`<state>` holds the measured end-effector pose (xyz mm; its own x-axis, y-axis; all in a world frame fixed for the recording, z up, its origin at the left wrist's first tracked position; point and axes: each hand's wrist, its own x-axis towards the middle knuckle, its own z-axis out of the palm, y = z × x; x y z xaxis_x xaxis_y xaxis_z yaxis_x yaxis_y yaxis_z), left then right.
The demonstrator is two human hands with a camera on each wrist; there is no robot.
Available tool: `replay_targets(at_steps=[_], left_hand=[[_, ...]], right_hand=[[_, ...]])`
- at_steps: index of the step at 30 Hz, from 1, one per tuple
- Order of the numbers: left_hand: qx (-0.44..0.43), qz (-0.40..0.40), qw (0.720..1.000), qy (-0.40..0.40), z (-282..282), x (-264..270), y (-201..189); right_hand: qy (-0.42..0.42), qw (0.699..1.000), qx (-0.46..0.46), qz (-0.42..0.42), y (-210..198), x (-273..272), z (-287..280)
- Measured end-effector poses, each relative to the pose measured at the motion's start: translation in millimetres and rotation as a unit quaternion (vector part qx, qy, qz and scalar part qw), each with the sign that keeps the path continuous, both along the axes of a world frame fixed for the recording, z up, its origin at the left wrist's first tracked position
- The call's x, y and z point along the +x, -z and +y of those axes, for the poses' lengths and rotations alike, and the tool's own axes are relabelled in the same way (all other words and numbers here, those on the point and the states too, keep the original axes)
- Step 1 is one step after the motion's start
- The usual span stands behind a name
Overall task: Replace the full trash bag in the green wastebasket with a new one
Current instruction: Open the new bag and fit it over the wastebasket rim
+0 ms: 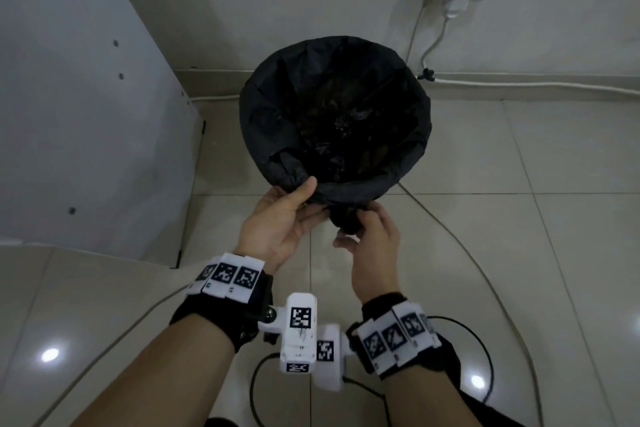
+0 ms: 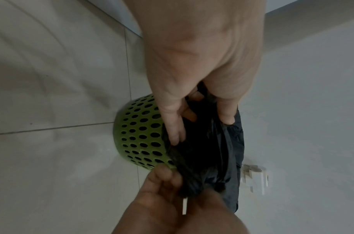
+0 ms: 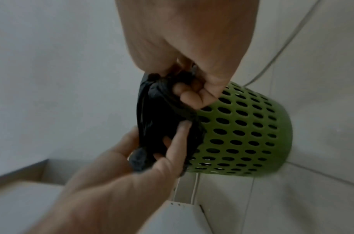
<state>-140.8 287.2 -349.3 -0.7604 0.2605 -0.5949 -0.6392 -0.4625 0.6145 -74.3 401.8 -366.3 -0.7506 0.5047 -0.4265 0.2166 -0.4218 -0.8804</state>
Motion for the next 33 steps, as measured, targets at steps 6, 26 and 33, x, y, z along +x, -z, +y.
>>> replay_targets(at_steps=[6, 26, 33], left_hand=[[-0.041, 0.018, 0.998, 0.052, 7.7, 3.1, 6.1], [-0.047, 0.038, 0.977, 0.207, 28.5, 4.3, 25.7], [-0.126, 0.039, 0.989, 0.066, 41.1, -5.2, 24.1]], right_hand=[[-0.049, 0.988, 0.144, -0.013, 10.4, -0.2, 3.0], [-0.168, 0.895, -0.36, -0.202, 20.1, -18.2, 45.7], [-0.132, 0.982, 0.108, -0.085, -2.9, 8.2, 48.6]])
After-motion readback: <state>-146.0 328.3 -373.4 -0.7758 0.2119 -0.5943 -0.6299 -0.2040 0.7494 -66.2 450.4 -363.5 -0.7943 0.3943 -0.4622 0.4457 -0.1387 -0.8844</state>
